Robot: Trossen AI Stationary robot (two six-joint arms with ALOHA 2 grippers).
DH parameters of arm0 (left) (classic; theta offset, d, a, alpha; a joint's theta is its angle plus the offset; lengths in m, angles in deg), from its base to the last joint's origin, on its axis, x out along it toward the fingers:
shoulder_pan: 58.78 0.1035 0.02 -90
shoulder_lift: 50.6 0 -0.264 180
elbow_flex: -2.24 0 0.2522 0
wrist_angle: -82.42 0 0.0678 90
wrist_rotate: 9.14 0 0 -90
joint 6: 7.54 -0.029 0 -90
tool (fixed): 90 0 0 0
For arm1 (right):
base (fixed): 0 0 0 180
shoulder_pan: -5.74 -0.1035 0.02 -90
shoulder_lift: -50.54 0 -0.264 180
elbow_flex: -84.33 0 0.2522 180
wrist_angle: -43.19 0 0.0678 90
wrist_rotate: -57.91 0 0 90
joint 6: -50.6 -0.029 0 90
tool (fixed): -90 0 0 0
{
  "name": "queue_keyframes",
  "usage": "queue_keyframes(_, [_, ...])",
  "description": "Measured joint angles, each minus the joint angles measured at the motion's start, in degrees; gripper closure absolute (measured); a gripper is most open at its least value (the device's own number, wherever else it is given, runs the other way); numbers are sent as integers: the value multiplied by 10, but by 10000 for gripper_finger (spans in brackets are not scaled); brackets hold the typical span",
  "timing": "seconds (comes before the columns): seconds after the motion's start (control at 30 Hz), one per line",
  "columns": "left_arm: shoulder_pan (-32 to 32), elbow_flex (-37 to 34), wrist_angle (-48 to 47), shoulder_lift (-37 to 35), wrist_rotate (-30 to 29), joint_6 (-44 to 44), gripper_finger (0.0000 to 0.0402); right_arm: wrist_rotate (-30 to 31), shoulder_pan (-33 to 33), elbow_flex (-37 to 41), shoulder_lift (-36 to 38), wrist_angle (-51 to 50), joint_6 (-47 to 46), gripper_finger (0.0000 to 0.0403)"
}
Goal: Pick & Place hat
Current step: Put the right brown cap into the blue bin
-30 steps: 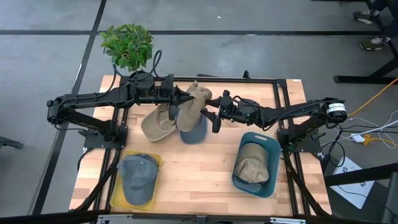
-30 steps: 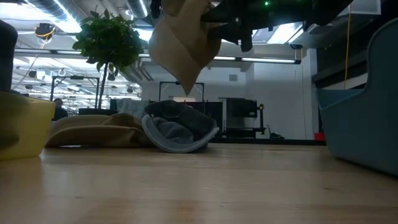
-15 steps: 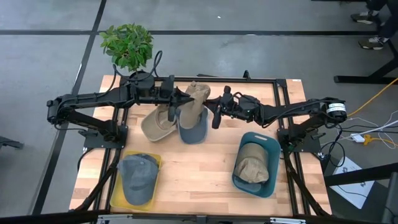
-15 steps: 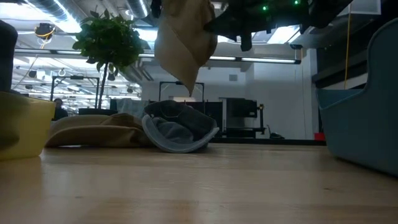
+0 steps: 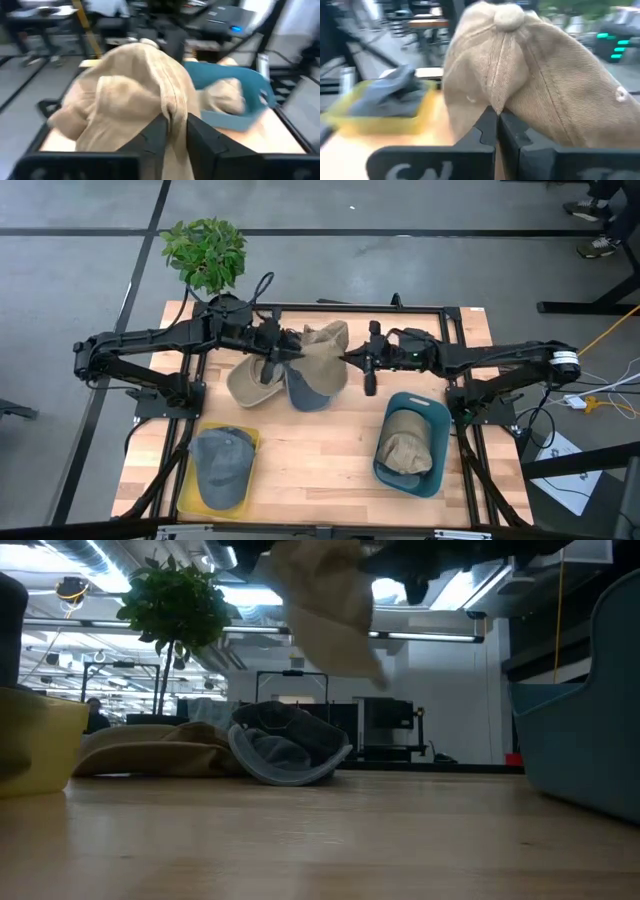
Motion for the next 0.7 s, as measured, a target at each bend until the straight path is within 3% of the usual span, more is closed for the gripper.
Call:
queue_keyframes(0.2, [-5, 0, 0, -2, 171, -111, 272, -127, 0, 0, 63, -94, -6, 399])
queue_keyframes(0.27, [-9, 0, 1, -2, 189, -159, 258, -172, 0, 0, 75, -104, -7, 399])
queue_keyframes(0.4, [-27, 0, 10, -2, 127, -263, 245, -258, 0, 0, 80, -105, -22, 399])
queue_keyframes(0.7, [-121, 0, 44, 35, -51, -523, 246, -281, 0, 0, 42, -101, -50, 400])
